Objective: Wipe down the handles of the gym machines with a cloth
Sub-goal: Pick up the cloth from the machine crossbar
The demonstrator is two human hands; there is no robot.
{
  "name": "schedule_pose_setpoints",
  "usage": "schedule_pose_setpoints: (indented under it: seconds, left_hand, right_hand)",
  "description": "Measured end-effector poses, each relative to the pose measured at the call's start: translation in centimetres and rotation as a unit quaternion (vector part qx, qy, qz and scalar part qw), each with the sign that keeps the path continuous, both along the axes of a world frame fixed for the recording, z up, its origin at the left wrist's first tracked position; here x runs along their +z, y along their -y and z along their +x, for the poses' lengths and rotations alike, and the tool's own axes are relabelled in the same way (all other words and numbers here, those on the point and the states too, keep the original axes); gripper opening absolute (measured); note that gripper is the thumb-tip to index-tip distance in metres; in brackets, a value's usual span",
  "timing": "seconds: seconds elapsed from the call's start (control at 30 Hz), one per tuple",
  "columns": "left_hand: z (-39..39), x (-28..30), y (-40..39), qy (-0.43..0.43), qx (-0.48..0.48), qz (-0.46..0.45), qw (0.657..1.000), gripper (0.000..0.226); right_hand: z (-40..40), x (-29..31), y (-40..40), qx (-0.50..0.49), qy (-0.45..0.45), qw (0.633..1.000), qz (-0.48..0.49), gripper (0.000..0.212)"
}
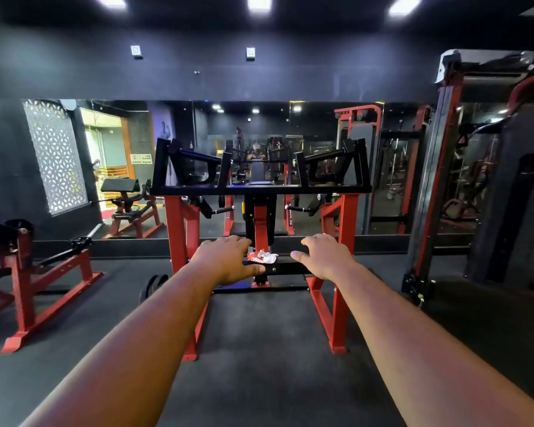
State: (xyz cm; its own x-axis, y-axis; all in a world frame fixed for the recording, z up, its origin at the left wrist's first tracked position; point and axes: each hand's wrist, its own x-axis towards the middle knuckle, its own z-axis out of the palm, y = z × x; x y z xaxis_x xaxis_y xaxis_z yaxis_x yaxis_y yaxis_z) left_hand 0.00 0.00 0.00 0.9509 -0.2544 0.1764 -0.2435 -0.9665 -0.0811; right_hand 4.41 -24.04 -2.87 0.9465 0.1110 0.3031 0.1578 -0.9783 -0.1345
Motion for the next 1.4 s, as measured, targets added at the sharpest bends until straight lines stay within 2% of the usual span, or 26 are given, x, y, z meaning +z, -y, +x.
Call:
schedule_pose_setpoints:
  seconds: [0.3, 0.63, 0.7, 0.8, 1.03, 1.4]
  left_hand:
    - [5.0, -3.3, 0.9, -0.032, 0.006, 0.010, 0.999, 0.088]
    - [15.6, -11.9, -2.2, -0.108, 0.006, 0.010, 0.994, 0.089]
    - [21.3, -14.1, -4.2, -0.144, 0.010, -0.014, 0.989, 0.089]
    - [22.4, -15.4, -4.6, -0.151, -0.002, -0.016, 0.988, 0.088]
    - [32.8, -19.0, -7.5, -0.201, -0.004, -0.023, 0.979, 0.084]
    - [51.0, -24.9, -4.6, -0.244, 0.019, -0.029, 0.969, 0.084]
  right_hand:
    - [4.4, -3.2, 1.5, 0.004, -0.036, 0.999, -0.011, 0.060]
    - [14.6, -11.7, -0.4, -0.004, -0.110, 0.994, -0.015, 0.062]
    - [20.2, -14.1, -2.5, -0.010, -0.138, 0.990, -0.015, 0.063]
    - [20.9, -15.6, -2.3, -0.013, -0.150, 0.988, -0.018, 0.063]
    - [30.7, -19.8, -4.3, -0.031, -0.200, 0.979, 0.001, 0.060]
    - [49.3, -26.4, -1.7, -0.006, -0.227, 0.974, 0.007, 0.057]
